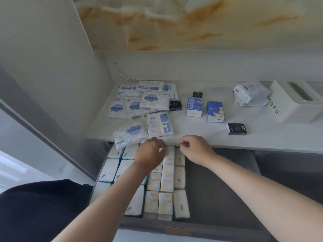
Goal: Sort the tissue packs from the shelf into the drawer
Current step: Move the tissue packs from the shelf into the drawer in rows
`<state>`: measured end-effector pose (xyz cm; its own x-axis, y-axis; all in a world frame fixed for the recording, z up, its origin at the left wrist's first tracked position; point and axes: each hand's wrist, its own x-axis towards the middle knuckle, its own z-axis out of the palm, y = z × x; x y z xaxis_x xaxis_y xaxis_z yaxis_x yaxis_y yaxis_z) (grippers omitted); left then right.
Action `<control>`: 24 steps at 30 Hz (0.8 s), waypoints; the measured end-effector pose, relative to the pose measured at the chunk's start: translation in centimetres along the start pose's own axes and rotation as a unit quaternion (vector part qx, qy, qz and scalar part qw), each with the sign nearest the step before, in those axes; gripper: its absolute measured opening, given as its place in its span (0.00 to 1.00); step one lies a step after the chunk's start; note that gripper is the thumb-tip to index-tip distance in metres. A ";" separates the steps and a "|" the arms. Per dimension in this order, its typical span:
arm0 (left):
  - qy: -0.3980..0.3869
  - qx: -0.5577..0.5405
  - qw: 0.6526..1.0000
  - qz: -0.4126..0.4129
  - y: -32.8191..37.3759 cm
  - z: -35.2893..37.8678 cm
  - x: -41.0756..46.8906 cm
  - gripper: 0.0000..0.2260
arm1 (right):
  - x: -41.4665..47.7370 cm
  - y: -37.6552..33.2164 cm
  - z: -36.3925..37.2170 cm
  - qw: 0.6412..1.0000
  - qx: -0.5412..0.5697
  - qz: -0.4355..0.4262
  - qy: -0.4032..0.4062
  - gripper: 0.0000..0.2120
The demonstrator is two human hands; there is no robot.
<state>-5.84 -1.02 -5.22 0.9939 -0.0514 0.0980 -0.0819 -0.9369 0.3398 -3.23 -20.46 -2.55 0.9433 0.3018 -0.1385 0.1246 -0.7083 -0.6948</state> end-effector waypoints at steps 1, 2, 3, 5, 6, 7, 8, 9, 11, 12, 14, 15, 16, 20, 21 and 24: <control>0.002 -0.021 1.000 0.002 0.8 -0.3 0.4 0.09 | -0.1 0.6 -1.3 0.999 -0.026 -0.005 0.028 0.09; -0.003 -0.031 0.999 0.007 1.6 -0.6 0.8 0.09 | -0.1 1.2 -2.6 0.997 -0.056 -0.009 0.057 0.09; -0.010 -0.031 0.999 0.015 2.4 -0.8 1.2 0.10 | -0.1 1.9 -4.0 0.992 -0.091 -0.016 0.085 0.09; -0.023 -0.015 0.999 0.036 4.0 -1.2 2.1 0.12 | 0.1 3.6 -6.5 0.975 -0.176 -0.022 0.132 0.08; -0.028 -0.006 0.999 0.044 4.9 -1.3 2.6 0.13 | 0.2 4.6 -7.7 0.964 -0.223 -0.010 0.144 0.09; -0.035 0.003 0.998 0.051 5.9 -1.3 3.1 0.13 | 0.5 5.6 -8.7 0.952 -0.269 0.016 0.147 0.11; -0.042 0.015 0.997 0.056 6.7 -1.3 3.7 0.14 | 0.7 6.6 -9.6 0.939 -0.309 0.054 0.142 0.14; -0.052 0.029 0.996 0.061 7.5 -1.2 4.3 0.15 | 0.9 7.4 -10.3 0.928 -0.335 0.095 0.132 0.18; -0.067 0.050 0.994 0.063 8.7 -1.2 5.6 0.17 | 1.2 8.6 -11.0 0.925 -0.321 0.173 0.105 0.22; -0.072 0.060 0.994 0.064 9.2 -1.2 6.3 0.18 | 1.4 9.1 -11.1 0.933 -0.282 0.202 0.093 0.23; -0.075 0.087 0.991 0.070 9.8 -1.0 7.6 0.19 | 1.9 9.8 -10.9 0.953 -0.198 0.209 0.090 0.21; -0.073 0.099 0.990 0.072 10.0 -1.0 8.3 0.20 | 2.2 10.0 -10.6 0.962 -0.174 0.185 0.098 0.19; -0.071 0.106 0.989 0.071 10.0 -1.0 9.0 0.20 | 2.6 9.9 -10.4 0.969 -0.158 0.158 0.109 0.16; -0.056 0.125 0.989 0.054 9.3 -1.1 11.7 0.20 | 3.9 8.1 -9.1 0.962 -0.255 0.077 0.060 0.21; -0.053 0.137 0.988 0.053 9.1 -1.1 12.4 0.20 | 4.2 7.8 -8.6 0.954 -0.292 0.052 0.049 0.23; -0.053 0.159 0.984 0.054 8.3 -1.1 14.4 0.21 | 4.8 7.4 -7.5 0.953 -0.297 -0.028 0.046 0.21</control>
<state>7.73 -9.17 0.05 0.9841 -0.1773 0.0128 -0.1776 -0.9839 0.0214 4.53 -29.04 -3.00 0.9496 0.3117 -0.0324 0.3017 -0.9374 -0.1739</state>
